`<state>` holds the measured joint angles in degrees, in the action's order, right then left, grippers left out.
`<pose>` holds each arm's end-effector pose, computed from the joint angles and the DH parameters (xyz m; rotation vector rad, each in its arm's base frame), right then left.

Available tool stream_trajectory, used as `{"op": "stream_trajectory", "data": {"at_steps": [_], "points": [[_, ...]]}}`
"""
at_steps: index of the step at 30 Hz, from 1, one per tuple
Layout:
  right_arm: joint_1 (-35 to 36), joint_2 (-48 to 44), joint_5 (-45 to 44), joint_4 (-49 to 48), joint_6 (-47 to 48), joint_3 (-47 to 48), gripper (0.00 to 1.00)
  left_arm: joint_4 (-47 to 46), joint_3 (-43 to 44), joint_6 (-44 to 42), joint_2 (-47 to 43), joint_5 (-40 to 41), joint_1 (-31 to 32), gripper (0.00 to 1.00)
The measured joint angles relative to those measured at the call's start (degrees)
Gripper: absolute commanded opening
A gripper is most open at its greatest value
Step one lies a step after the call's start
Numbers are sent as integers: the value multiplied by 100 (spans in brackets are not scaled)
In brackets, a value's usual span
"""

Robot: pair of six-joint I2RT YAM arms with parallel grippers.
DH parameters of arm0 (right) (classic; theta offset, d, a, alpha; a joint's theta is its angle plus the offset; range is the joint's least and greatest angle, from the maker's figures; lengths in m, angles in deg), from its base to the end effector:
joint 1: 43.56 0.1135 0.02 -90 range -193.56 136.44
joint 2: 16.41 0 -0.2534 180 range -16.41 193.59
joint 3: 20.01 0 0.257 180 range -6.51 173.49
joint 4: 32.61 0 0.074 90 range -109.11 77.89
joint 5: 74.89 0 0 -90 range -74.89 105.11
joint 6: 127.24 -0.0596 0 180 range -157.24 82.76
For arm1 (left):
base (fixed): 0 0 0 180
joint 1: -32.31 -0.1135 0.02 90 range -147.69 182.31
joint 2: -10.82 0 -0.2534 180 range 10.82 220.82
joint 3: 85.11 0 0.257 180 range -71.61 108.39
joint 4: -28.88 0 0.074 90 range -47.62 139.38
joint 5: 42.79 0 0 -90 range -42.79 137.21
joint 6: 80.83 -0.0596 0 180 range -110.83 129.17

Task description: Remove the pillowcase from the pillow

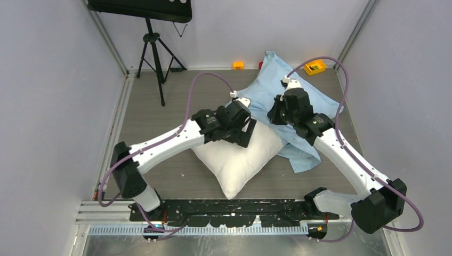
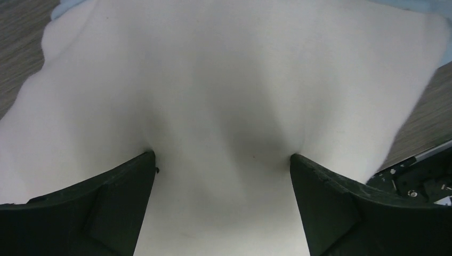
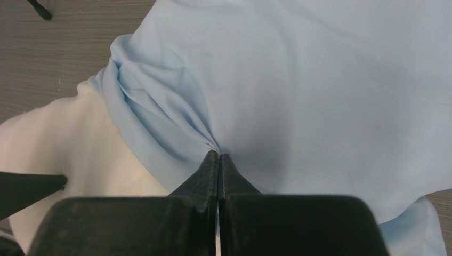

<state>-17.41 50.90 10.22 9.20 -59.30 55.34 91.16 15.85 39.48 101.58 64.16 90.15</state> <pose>0.2604 0.1222 0.3091 -0.0281 2.1840 0.3914 0.2046 -0.2928 0.3090 0.4610 2.4087 -0.3231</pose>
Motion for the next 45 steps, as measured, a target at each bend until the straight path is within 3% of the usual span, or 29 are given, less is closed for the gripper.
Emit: {"op": "stream_trajectory", "data": {"at_steps": [1, 3, 5, 6, 7, 10, 13, 18, 23, 38, 45], "points": [[0, 0, -4, -28, -37, -26, 0, -26, -37, -74, 125, -90, -68, 85], [9, 0, -94, -74, -85, -70, 0, -48, -116, -127, 297, -227, -164, 47], [39, 2, -398, -66, -144, -79, 0, -120, -258, -109, 348, -332, -247, 18], [42, 0, -629, -57, -192, -79, 0, -219, -391, -120, 308, -376, -282, 4], [33, 0, -835, -48, -229, -79, 0, -389, -619, -142, 203, -437, -293, 0], [-144, -26, -1320, -4, -450, -98, 0, -887, -1373, -107, -295, -710, -501, 0], [-651, -210, -1250, -2, -815, -254, 0, -1281, -1969, -74, -922, -946, -986, 0], [-1519, -573, -994, 98, -1204, -503, 0, -1362, -2317, -83, -1569, -938, -1705, 0], [-1976, -752, -914, 378, -1443, -531, 0, -1080, -2345, -83, -1895, -802, -2024, 0], [-2129, -1211, -654, 621, -1917, -640, 0, -238, -2330, -177, -2863, -643, -3405, 0], [-2124, -1357, -595, 605, -1956, -643, 0, -160, -2330, -122, -3051, -970, -4133, 0]]}}
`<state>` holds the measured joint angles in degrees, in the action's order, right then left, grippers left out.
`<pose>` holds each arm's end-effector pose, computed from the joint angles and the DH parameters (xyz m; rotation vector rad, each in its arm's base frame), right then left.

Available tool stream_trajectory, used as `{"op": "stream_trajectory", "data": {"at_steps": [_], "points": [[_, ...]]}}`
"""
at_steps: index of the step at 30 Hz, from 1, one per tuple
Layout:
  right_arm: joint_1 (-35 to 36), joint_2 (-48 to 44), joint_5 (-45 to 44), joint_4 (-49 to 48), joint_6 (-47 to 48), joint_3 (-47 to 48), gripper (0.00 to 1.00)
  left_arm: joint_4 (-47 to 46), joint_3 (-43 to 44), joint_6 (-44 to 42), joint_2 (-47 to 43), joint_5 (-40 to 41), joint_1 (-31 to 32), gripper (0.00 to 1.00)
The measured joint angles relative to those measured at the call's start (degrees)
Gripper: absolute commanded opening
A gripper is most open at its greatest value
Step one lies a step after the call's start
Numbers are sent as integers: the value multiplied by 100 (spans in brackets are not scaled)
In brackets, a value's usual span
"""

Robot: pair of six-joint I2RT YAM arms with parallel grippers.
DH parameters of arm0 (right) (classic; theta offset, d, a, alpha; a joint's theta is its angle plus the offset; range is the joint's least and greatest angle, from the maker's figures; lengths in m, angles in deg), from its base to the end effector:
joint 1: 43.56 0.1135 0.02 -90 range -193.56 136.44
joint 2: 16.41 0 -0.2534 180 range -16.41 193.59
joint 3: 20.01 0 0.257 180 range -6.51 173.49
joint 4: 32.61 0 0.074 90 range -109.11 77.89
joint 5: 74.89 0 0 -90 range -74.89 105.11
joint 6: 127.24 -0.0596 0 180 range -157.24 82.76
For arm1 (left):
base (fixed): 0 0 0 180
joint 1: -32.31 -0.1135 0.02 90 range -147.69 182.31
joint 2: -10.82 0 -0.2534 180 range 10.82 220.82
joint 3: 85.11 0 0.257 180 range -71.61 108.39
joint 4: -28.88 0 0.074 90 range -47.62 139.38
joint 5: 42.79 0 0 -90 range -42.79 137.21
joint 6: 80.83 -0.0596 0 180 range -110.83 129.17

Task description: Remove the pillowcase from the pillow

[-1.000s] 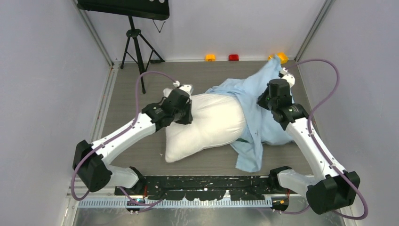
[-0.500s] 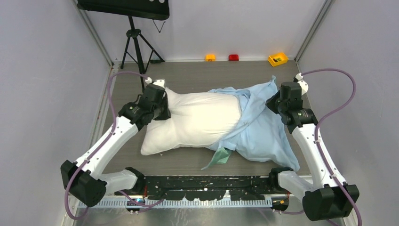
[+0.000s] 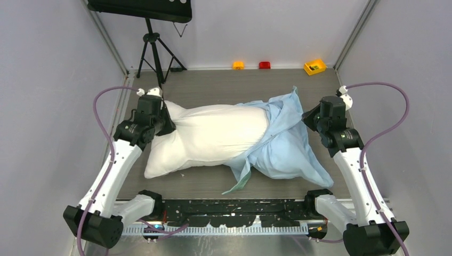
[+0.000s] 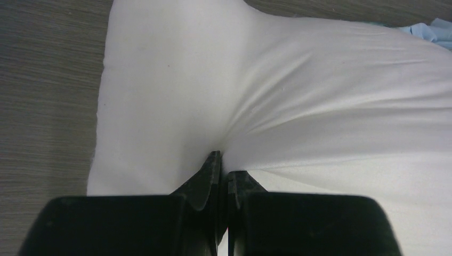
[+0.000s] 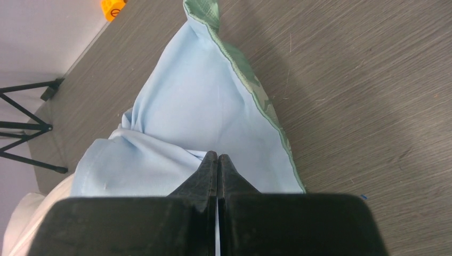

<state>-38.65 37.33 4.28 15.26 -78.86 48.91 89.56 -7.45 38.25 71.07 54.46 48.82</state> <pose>0.2298 0.0085 0.3135 0.7790 1.9958 0.2755 0.2288 -0.0600 0.3192 -0.3186 2.3104 -0.2541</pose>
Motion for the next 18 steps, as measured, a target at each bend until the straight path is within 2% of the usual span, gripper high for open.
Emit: {"op": "stream_trajectory", "data": {"at_steps": [5, 6, 10, 12, 15, 17, 18], "points": [[2, -24, 9, 0, 9, -2, 0, 92, -44, 205, -168, -26, -219, 0], [-13, -26, -328, -13, 94, -2, 0, 105, -81, 221, -240, 94, -247, 0], [-433, -153, -1526, -98, 236, -2, 0, 455, -282, 249, -608, 1320, -706, 0], [-433, -219, -1794, -140, 289, -2, 0, 560, -291, 247, -743, 1880, -831, 0], [-426, -278, -1926, -225, 385, -4, 1, 586, -297, 232, -879, 2295, -857, 0], [-426, -289, -1770, -328, 457, -11, 12, 514, -365, 162, -935, 2253, -857, 0], [-431, -289, -1567, -396, 533, -13, 22, 468, -415, 114, -951, 2142, -857, 0]]}}
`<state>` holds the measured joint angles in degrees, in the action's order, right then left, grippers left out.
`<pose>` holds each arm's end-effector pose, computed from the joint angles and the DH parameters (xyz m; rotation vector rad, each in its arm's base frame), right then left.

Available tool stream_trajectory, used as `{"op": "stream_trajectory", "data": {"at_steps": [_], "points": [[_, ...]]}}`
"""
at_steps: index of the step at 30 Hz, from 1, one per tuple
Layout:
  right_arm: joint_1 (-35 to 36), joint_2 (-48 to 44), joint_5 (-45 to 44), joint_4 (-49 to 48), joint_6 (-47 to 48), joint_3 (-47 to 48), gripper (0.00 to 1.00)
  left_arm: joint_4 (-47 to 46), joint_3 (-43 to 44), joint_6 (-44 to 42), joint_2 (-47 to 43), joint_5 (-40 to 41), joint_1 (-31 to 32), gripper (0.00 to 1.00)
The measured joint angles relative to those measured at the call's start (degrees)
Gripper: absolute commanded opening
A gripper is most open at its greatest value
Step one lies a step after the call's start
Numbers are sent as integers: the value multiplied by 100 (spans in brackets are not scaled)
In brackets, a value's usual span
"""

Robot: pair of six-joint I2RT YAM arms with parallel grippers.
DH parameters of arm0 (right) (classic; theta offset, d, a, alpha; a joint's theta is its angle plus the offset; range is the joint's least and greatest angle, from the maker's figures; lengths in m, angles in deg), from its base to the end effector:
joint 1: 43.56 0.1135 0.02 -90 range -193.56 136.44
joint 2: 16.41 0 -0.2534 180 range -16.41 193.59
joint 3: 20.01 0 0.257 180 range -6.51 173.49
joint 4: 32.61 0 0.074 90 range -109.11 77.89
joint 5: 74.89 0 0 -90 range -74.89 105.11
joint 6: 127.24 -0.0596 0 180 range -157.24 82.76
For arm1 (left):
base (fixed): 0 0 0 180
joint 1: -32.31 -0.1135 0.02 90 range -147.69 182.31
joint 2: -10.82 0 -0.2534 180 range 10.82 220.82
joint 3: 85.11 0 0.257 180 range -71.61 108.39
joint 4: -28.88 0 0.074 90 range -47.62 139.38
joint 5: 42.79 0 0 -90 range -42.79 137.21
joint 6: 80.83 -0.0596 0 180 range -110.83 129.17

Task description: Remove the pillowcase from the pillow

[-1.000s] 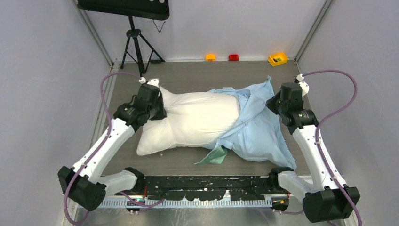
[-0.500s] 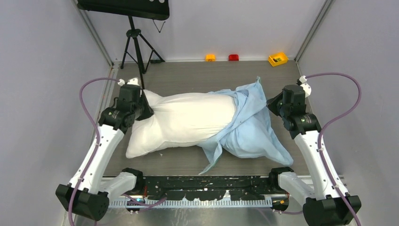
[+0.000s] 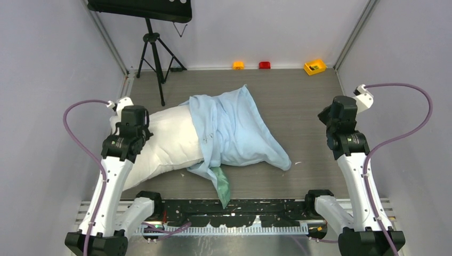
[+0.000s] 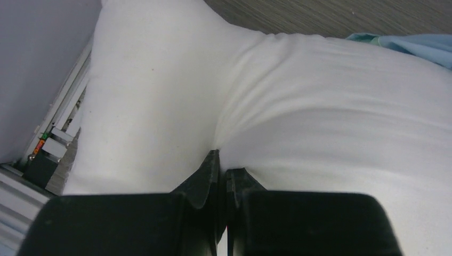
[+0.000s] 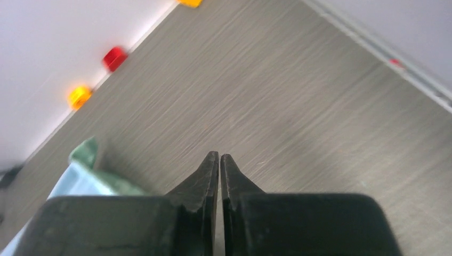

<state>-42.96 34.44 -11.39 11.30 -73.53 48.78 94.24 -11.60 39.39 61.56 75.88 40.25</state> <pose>0.2193 -0.0243 0.3334 0.8721 1.7707 -0.0499 0.1917 0.0021 0.3237 -0.6676 2.1120 0.2157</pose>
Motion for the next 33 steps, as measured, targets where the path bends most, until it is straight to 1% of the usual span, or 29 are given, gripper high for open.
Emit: {"op": "stream_trajectory", "data": {"at_steps": [1, 2, 3, 6, 7, 8, 9, 11, 12, 15, 19, 21, 24, 27, 28, 30, 33], "points": [[-4, 13, 278, -59, 59, 0, 33, -33, -37, -42, 0, -98, -4, 1], [0, 35, 605, -131, 116, 0, 44, -59, -66, -72, 20, -225, -9, 4], [0, 79, 960, -203, 168, 0, 56, -68, -72, -79, 44, -326, -9, 14], [4, 361, 2039, -297, 208, 52, 70, -142, -74, -92, 105, -588, -9, 53], [4, 492, 2422, -299, 212, 90, 82, -164, -72, -131, 107, -638, -9, 64], [17, 627, 2822, -297, 223, 131, 87, -181, -72, -179, 98, -673, -9, 73], [57, 734, 3130, -299, 221, 157, 88, -195, -70, -229, 90, -699, -9, 79], [260, 916, 3657, -282, 341, 216, 88, -201, -55, -264, 66, -824, -11, 86], [470, 966, 3814, -254, 411, 254, 88, -205, -28, -293, 52, -975, -17, 89], [1351, 1016, 3943, -142, 603, 407, 89, -254, 81, -428, 28, -1740, -20, 94], [2396, 1104, 3904, -140, 682, 673, 89, -599, 109, -483, -15, -2896, 48, 95], [2800, 1215, 3744, -162, 664, 782, 89, -658, 164, -476, -26, -3139, 162, 96], [3421, 1495, 3432, -179, 603, 951, 87, -673, 354, -463, -2, -3268, 413, 96], [4061, 1910, 3032, -221, 533, 1196, 80, -664, 614, -385, 144, -3222, 870, 99], [4236, 2070, 2903, -247, 507, 1290, 78, -669, 678, -361, 225, -3163, 1099, 100], [4516, 2369, 2708, -313, 466, 1467, 77, -673, 693, -319, 382, -2988, 1499, 100], [4865, 2889, 2415, -354, 446, 1821, 74, -682, 597, -170, 597, -2732, 1810, 100]]}}
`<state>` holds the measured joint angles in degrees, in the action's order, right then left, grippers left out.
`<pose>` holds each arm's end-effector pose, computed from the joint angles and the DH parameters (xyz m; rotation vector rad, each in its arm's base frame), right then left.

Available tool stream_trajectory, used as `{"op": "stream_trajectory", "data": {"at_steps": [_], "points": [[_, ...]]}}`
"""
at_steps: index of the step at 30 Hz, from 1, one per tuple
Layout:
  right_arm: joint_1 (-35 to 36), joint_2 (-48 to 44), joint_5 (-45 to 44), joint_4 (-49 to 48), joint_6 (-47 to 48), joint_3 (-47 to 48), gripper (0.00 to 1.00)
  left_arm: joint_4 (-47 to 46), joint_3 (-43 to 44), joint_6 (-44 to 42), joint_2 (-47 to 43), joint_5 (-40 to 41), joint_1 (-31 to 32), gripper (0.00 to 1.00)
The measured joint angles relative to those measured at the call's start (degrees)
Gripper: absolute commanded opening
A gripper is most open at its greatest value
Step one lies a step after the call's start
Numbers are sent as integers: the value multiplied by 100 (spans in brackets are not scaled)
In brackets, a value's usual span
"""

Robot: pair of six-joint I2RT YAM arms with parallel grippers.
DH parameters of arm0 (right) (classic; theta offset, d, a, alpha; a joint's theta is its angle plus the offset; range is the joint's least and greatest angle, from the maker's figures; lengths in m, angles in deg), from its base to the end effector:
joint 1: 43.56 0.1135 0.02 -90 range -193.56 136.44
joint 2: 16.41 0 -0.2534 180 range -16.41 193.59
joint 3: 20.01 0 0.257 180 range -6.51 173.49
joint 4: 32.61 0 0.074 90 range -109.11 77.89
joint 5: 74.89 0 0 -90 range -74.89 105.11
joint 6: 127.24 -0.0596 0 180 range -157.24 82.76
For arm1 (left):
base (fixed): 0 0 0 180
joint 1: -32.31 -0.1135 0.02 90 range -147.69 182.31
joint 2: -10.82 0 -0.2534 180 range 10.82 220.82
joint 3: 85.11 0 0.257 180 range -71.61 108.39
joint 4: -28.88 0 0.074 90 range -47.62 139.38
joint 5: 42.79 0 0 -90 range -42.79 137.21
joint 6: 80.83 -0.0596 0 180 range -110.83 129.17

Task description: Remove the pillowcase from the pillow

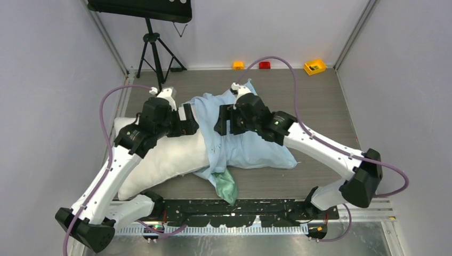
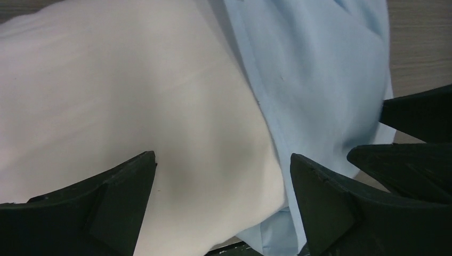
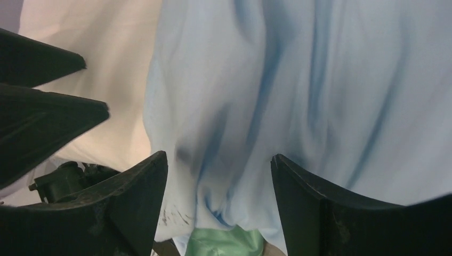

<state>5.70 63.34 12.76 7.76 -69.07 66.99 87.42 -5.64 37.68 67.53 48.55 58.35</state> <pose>0.2249 0.2573 0.3223 -0.3165 2.2296 0.7577 0.2039 -0.0981 0.3466 -0.0617 2.2407 -0.5026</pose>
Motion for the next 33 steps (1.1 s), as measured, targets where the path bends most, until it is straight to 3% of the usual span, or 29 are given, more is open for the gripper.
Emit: {"op": "stream_trajectory", "data": {"at_steps": [2, 5, 9, 11, 15, 18, 20, 23, 27, 33], "points": [[129, 291, -120, -20, 4, 223, 68, 7, -114, 146, 92, 199, 15, 100], [203, 686, -319, -33, 13, 529, 48, 116, -170, 402, 295, 601, 15, 100], [201, 852, -555, -9, -11, 575, 11, 227, -175, 457, 404, 909, 17, 100], [199, 820, -660, -48, -31, 507, 1, 240, -219, 452, 391, 1014, 22, 100], [201, 551, -868, -264, -120, 87, 0, 155, -557, 452, 382, 1108, 22, 100], [201, 282, -992, -321, -133, -195, 0, 2, -859, 557, 431, 1043, 22, 89], [201, 129, -1071, -345, -133, -313, 0, -302, -1182, 719, 409, 929, 20, 65], [201, -153, -1187, -461, -136, -570, 0, -903, -1753, 1069, 232, 732, 20, 2], [190, -551, -1252, -584, -136, -949, 0, -1456, -2159, 1368, 20, 549, 9, 0], [24, -1123, -1486, -507, -127, -1379, 0, -1403, -2048, 1429, -181, 610, -66, 0]]}}
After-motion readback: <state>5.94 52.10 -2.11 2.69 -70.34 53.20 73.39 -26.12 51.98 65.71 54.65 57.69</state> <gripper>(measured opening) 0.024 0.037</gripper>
